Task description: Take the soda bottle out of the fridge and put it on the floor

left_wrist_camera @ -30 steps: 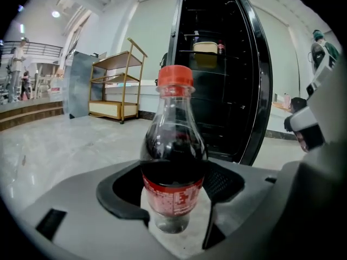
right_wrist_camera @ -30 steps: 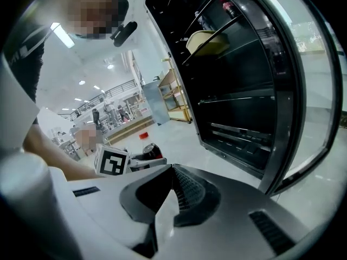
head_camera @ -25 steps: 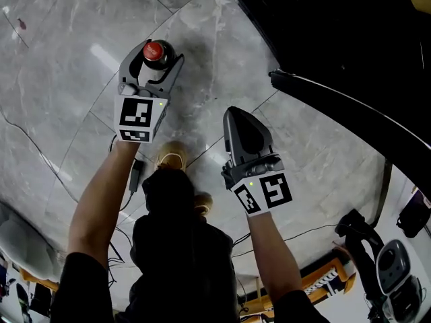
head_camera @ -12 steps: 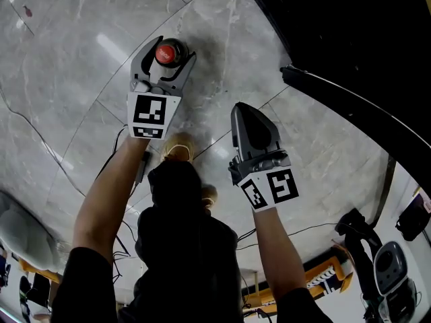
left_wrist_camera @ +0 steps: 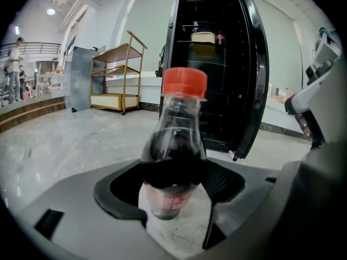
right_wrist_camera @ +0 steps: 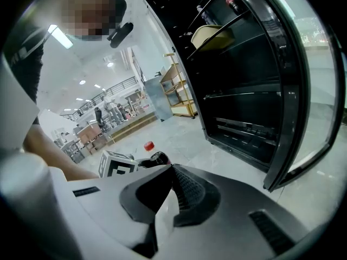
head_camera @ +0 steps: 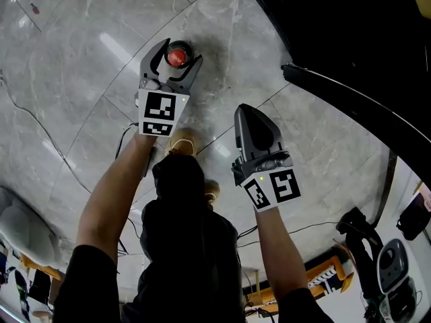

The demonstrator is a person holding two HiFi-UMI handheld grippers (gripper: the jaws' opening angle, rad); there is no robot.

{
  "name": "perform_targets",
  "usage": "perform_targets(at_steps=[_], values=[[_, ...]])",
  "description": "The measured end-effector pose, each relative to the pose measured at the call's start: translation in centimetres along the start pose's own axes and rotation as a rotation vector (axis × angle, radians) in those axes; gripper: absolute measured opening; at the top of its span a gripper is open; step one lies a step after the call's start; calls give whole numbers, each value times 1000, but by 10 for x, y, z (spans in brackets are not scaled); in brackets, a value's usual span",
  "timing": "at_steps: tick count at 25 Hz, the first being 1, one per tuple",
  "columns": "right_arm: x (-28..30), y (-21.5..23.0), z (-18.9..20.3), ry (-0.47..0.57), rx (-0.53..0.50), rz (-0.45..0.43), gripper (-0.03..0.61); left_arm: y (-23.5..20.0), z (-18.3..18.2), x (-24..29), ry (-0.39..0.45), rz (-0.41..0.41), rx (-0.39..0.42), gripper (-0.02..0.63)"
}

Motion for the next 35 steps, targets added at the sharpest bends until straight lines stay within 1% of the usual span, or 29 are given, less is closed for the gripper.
perform_targets(at_steps=[8,13,18,21,24,29,35], values=[[-14,-10,-13,5,11,29,25,5,-5,-37,-34,9,-36,314],[-41,-34,-33,-12,-14,32,25,11,-36,-83,-30,10,-47,314],[-73,-67,-69,-11,-11,33,25,13,-86,-125,-31,23,-47,314],[-89,-91,-93,-4,-16,17,25,8,-123,-151,-14,24,-38,314],[-108,-112,-118,-2,-27,2,25,5,-162,-177,3,24,-51,314],[-141,-151,-164,17,-38,0,25,3,-226,-224,25,27,-48,314],[-181,-193,-207,28,-5,-3,25,10,-292,-280,23,40,-121,314]])
Point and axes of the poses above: the fingertips, and each gripper's own axes: x forward along the fingers, y to its right, z out of its underside, the point moved 10 cm from there along -x, backward along the fingers, and after that the axes turned 9 degrees about x, right-handed, at the moved point
